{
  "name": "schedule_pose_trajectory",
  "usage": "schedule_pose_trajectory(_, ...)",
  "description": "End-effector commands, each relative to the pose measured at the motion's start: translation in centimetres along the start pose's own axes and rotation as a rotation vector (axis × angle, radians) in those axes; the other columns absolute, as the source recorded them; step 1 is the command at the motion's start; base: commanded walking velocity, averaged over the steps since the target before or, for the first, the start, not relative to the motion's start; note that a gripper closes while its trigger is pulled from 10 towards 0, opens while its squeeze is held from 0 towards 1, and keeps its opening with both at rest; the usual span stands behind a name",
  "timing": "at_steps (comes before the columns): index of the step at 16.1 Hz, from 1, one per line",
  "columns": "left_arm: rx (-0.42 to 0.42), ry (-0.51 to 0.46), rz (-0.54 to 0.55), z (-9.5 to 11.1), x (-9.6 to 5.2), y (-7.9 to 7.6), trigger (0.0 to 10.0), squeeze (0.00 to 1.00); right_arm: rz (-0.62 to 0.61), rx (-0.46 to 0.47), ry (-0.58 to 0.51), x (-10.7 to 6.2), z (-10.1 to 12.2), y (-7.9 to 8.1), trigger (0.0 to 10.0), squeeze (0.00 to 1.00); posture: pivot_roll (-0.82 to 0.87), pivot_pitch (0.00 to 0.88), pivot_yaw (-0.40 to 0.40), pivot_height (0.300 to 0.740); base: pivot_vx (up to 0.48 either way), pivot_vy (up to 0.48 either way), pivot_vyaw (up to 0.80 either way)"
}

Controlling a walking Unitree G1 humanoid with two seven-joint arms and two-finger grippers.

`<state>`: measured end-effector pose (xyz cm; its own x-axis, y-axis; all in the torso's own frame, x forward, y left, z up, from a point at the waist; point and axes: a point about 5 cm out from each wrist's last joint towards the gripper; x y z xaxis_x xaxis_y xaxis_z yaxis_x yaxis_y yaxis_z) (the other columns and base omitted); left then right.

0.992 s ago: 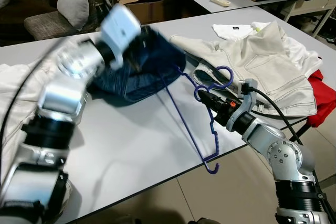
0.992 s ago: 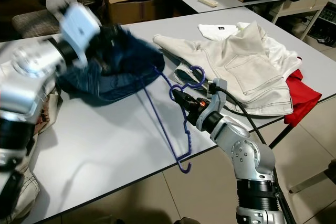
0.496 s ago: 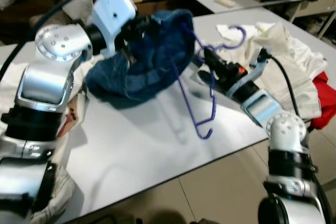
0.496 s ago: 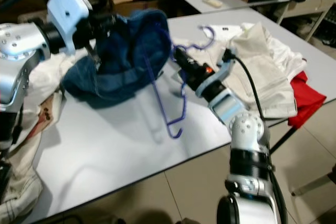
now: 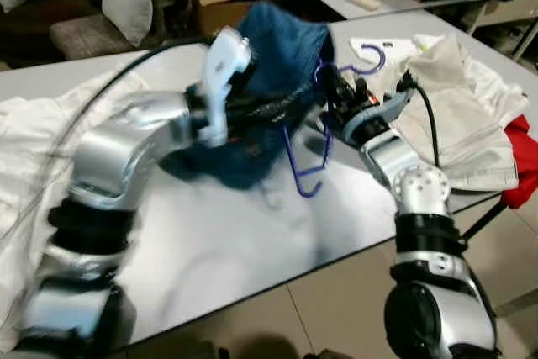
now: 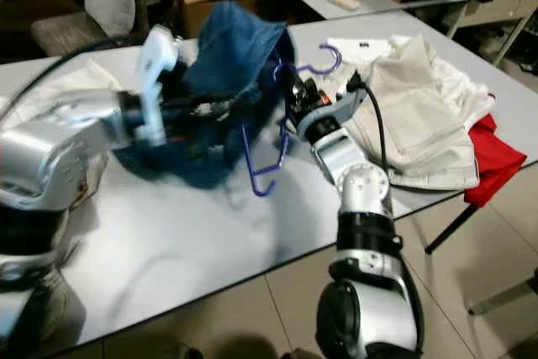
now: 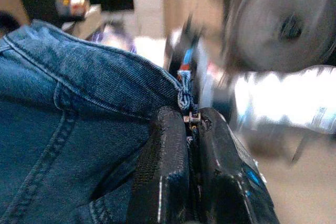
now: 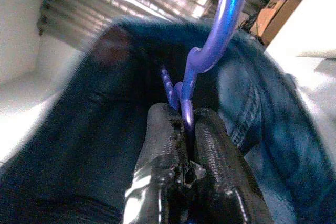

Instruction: Hang hanger

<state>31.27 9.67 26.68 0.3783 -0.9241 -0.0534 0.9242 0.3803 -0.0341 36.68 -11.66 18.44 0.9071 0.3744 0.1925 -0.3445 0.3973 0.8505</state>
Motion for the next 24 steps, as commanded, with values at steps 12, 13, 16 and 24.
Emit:
schedule_pose_trajectory(12,-0.273,-0.145,-0.005,3.8,1.2,-0.7,0.0,0.00,-0.290,-0.086,-0.100,-0.5,-1.4,-3.0,10.0,0.00,-0.08,0.000,0.042,0.740,0.000,0.000,0.00)
schedule_pose_trajectory(13,-0.181,-0.006,0.070,1.7,1.2,-0.4,0.0,0.00,-0.234,-0.027,-0.168,-0.4,-0.7,-2.3,10.0,0.00,-0.07,0.000,0.050,0.740,0.000,0.000,0.00)
schedule_pose_trajectory(16,0.077,0.133,0.392,-1.5,0.8,3.1,0.0,0.00,-0.156,-0.007,-0.137,-0.4,-1.3,-1.2,10.0,0.00,-0.05,0.000,0.052,0.740,0.000,0.000,0.00)
schedule_pose_trajectory(24,0.120,0.031,0.562,-0.2,2.0,5.3,0.0,0.00,-0.205,-0.162,0.222,-2.9,-6.5,-0.8,10.0,0.00,-0.09,0.000,0.079,0.740,0.000,0.000,0.00)
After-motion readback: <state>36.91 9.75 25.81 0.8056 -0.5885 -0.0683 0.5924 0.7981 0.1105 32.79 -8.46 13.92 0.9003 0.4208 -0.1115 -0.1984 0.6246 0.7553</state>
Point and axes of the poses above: a point about 5 cm out from each wrist's last joint towards the gripper, its own x axis pointing out of the wrist towards the gripper, its own z axis along the axis of the wrist's last joint, y = z × x, and after that the axes turned 6 degrees about -x, right-handed
